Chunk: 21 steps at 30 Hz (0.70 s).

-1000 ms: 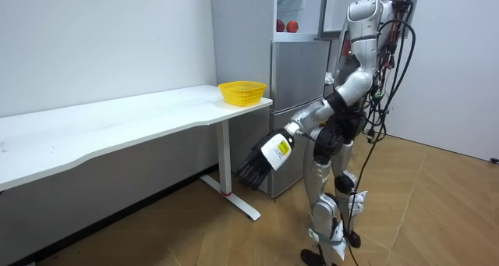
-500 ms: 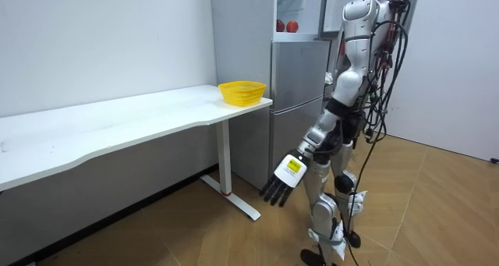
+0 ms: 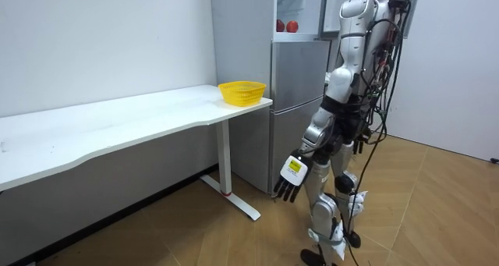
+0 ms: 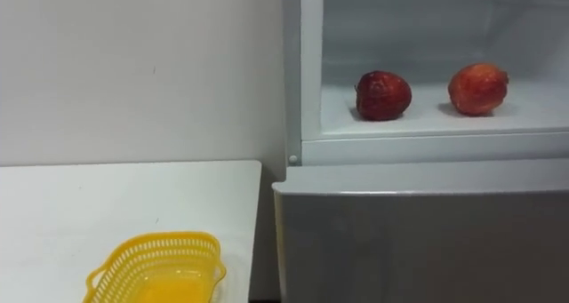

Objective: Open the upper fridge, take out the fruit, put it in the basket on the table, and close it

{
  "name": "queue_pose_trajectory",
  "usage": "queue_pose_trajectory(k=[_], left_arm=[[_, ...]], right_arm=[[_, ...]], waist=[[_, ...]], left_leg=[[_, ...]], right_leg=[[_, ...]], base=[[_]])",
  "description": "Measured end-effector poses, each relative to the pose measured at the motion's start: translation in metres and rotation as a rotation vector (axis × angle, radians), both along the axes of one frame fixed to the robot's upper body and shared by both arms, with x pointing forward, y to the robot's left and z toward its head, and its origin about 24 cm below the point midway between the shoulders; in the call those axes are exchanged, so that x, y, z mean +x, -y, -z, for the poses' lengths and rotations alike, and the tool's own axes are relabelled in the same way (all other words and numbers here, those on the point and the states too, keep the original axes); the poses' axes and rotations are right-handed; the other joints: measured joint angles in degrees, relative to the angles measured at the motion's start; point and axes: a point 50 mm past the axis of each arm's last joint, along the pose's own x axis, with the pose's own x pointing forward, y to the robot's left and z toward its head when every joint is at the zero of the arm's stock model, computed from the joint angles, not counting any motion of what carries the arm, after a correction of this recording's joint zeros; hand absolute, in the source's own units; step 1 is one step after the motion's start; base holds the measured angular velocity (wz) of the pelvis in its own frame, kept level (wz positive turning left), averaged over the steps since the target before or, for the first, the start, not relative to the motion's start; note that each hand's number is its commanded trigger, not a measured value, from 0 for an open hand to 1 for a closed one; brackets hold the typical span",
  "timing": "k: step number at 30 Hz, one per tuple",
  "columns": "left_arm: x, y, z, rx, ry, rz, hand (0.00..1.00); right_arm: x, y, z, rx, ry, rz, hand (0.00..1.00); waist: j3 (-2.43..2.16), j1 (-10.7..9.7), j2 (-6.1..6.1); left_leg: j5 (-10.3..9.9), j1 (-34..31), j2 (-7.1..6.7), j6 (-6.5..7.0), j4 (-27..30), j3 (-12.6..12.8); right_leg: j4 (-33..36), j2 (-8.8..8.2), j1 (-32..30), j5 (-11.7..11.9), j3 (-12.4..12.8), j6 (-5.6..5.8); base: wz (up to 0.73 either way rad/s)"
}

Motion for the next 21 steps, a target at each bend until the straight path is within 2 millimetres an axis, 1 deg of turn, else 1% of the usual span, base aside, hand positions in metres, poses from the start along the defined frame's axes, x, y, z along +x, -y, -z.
queue_pose_trajectory(k=[3, 6, 9, 11, 12, 14, 15, 17, 18, 20, 21], left_arm=[[0.001, -0.001, 0.000, -0.002, 0.001, 0.001, 0.00], [0.002, -0.002, 0.000, -0.001, 0.001, 0.004, 0.00], [0.004, -0.002, -0.001, 0.003, 0.004, 0.021, 0.00], [0.005, -0.002, -0.001, 0.009, 0.016, 0.034, 0.00], [0.006, -0.002, -0.001, 0.017, 0.018, 0.044, 0.00], [0.009, -0.002, -0.002, 0.046, 0.032, 0.074, 0.00], [0.011, -0.002, -0.002, 0.055, 0.039, 0.080, 0.00], [0.014, -0.001, -0.003, 0.073, 0.059, 0.086, 0.00], [0.016, 0.000, -0.003, 0.084, 0.070, 0.102, 0.00], [0.020, 0.001, -0.004, 0.108, 0.093, 0.113, 0.00], [0.021, 0.002, -0.004, 0.111, 0.101, 0.112, 0.00]], right_arm=[[0.001, 0.000, 0.000, -0.023, 0.019, 0.044, 0.00], [0.003, 0.000, 0.000, -0.039, 0.060, 0.134, 0.00], [0.009, 0.000, -0.001, -0.053, 0.137, 0.266, 0.00], [0.020, -0.001, -0.002, -0.066, 0.221, 0.330, 0.00], [0.024, -0.002, -0.003, -0.070, 0.245, 0.337, 0.00], [0.040, -0.005, -0.008, -0.090, 0.347, 0.346, 0.00], [0.044, -0.005, -0.009, -0.092, 0.379, 0.345, 0.00], [0.055, -0.006, -0.015, -0.104, 0.457, 0.339, 0.00], [0.063, -0.006, -0.019, -0.113, 0.506, 0.337, 0.00], [0.079, -0.006, -0.028, -0.132, 0.606, 0.338, 0.00], [0.082, -0.007, -0.030, -0.137, 0.630, 0.337, 0.00]], waist=[[-0.01, -0.31, -0.20], [0.03, -1.08, -0.41], [0.15, -1.08, -0.41], [0.18, -1.12, -0.40], [0.18, -1.14, -0.40], [0.11, -1.72, -0.57], [0.14, -1.72, -0.63], [0.12, -1.74, -0.68], [0.09, -1.89, -0.67], [-0.02, -2.78, -0.52], [-0.10, -2.93, -0.39]], left_leg=[[0.00, -0.02, -0.05, 0.00, 0.01, 0.01], [0.00, -0.05, -0.06, 0.00, 0.01, 0.02], [0.00, -0.02, -0.01, 0.00, 0.02, 0.44], [0.00, -0.09, 0.05, 0.00, 0.02, 1.19], [0.00, -0.10, 0.05, 0.00, 0.03, 1.32], [0.00, -0.87, 0.04, 0.00, 0.08, 1.38], [0.00, -1.07, 0.04, 0.00, 0.08, 1.42], [0.00, -1.47, 0.04, 0.00, 0.08, 1.56], [0.01, -1.75, 0.04, 0.00, 0.09, 1.74], [0.01, -1.79, 0.04, 0.00, 0.10, 1.76], [0.01, -1.76, 0.05, 0.00, 0.11, 1.81]], right_leg=[[-0.19, -0.02, 0.00, -0.04, 0.15, 0.06], [-0.25, 0.00, 0.01, -0.05, 0.16, 0.07], [-0.24, 0.07, -0.17, -0.04, 0.53, 0.06], [-0.18, 0.11, -0.64, -0.04, 0.84, 0.06], [-0.18, 0.11, -0.83, -0.04, 0.95, 0.06], [-0.01, 0.10, -1.73, -0.02, 1.12, 0.05], [0.10, 0.11, -2.04, -0.02, 1.22, 0.05], [0.79, 0.10, -2.88, -0.01, 1.74, 0.06], [0.84, 0.12, -3.27, -0.01, 2.12, 0.05], [0.86, 0.12, -3.33, 0.00, 1.94, 0.05], [0.84, 0.13, -3.30, 0.01, 1.94, 0.04]], base=[[0.00], [0.00], [-0.07], [-0.14], [-0.11], [-0.02], [0.00], [-0.08], [-0.09], [-0.03], [0.00]])
